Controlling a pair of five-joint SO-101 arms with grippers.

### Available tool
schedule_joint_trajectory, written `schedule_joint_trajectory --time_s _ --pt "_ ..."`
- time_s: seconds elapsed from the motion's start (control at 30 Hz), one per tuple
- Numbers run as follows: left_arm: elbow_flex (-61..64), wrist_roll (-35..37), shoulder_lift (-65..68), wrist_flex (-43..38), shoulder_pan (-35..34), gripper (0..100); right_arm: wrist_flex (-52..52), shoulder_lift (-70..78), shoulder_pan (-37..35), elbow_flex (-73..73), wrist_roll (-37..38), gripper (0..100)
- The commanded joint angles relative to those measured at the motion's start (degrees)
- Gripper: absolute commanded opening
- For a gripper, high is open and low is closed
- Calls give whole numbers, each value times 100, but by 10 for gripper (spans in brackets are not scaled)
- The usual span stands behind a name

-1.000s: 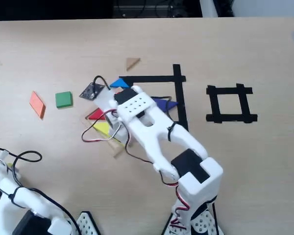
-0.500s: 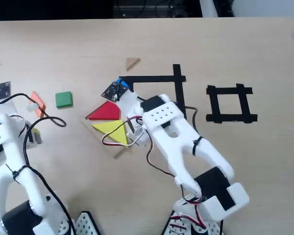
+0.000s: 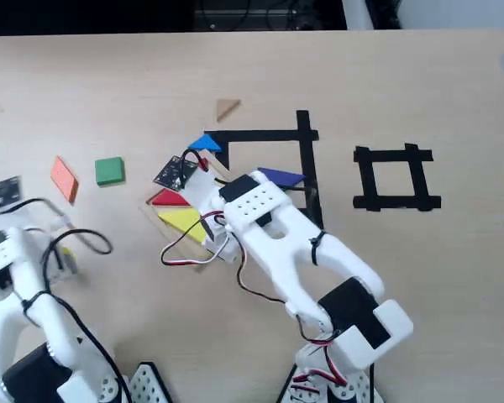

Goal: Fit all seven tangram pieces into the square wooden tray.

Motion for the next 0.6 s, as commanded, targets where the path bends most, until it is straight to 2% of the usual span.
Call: schedule_joint_trajectory --time_s 0.0,0.17,0.57 --pt "31 26 9 -176 -796 198 -70 -4 -53 -57 -53 11" --pt "154 -264 18 -167 -1200 197 -202 514 -35 -198 -53 11" --pt "268 -255 18 -185 -1174 196 -149 1174 -202 -1068 -62 11"
